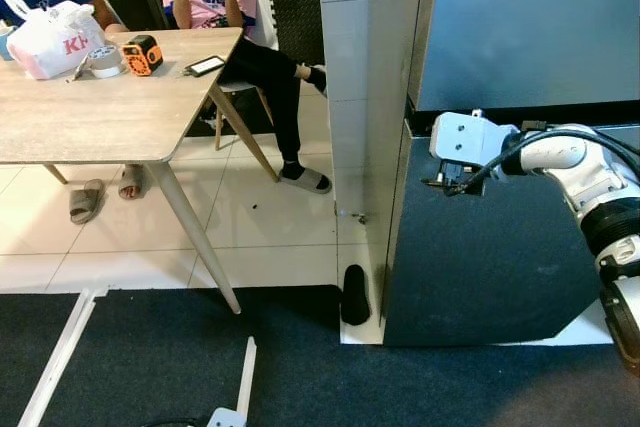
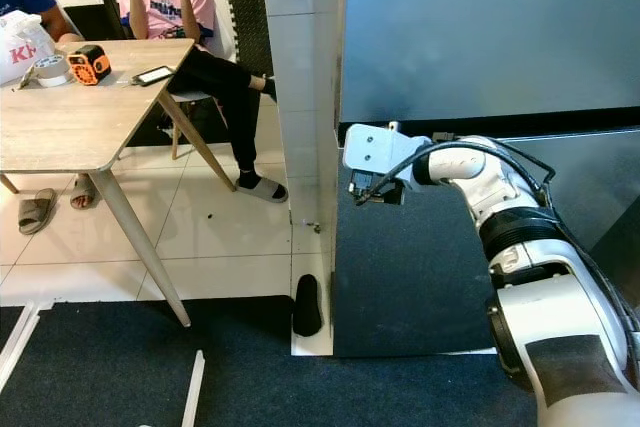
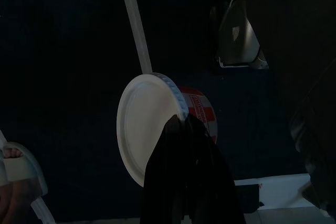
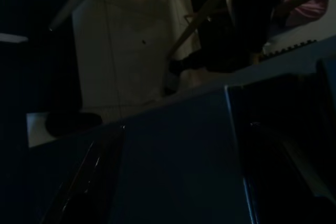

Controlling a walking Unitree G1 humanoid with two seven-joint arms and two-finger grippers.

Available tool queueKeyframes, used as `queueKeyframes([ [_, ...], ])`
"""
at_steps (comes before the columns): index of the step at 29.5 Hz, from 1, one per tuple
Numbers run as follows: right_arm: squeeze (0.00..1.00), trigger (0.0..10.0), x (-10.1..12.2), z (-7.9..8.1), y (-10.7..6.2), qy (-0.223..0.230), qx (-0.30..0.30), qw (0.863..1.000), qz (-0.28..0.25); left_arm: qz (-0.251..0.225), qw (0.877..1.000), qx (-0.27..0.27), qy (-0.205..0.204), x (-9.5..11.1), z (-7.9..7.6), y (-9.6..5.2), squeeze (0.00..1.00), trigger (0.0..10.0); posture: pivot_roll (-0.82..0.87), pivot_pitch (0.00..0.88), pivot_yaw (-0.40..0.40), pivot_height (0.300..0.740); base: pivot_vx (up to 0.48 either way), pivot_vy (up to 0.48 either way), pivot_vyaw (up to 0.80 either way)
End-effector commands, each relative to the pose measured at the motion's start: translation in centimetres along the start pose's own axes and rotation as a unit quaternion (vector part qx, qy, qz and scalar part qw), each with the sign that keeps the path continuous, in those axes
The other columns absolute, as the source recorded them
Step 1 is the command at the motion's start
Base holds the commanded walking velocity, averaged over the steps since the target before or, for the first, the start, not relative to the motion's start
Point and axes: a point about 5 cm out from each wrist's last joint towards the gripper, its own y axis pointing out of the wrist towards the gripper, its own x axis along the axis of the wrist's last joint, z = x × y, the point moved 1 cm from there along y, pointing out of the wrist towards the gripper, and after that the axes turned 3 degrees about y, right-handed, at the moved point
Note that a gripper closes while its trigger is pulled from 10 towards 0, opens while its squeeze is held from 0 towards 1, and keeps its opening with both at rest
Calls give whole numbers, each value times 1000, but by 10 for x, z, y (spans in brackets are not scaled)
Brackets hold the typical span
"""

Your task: Restocking fridge

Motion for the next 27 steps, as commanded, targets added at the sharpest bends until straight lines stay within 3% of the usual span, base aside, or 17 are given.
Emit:
queueKeyframes([
  [1, 0, 10000, -11, -1, -2, -9, 2, 999, 47, -12, 1000, 3, -1, 7, 2, 0, 0, 10000, -24, 0, 14, 740, 0, 0, 0],
  [8, 0, 10000, -25, 8, -1, -38, 34, 992, 111, -11, 1000, 3, 0, 6, 2, 0, 0, 10000, -24, 0, 14, 740, 0, 0, 0],
  [10, 0, 10000, -25, 10, 0, -40, 43, 992, 112, -11, 1000, 3, 0, 6, 3, 0, 0, 10000, -23, 0, 14, 740, 0, 0, 0],
  [14, 0, 10000, -29, 26, 0, -51, 118, 985, 117, -11, 1000, 3, 0, 6, 3, 0, 0, 10000, -24, 0, 14, 740, 0, 0, 0],
  [18, 0, 10000, -29, 29, 0, -47, 136, 983, 114, -11, 1000, 3, 1, 6, 3, 0, 0, 10000, -25, 0, 14, 740, 0, 0, 0],
  [21, 0, 10000, -31, 42, -4, -27, 214, 970, 108, -11, 1000, 4, 1, 6, 3, 0, 0, 10000, -25, 0, 14, 740, 0, 0, 0],
  [27, 0, 10000, -28, 47, -6, -20, 246, 965, 94, -10, 1000, 3, 0, 6, 2, 0, 0, 10000, -25, 0, 14, 740, 0, 0, 0],
])
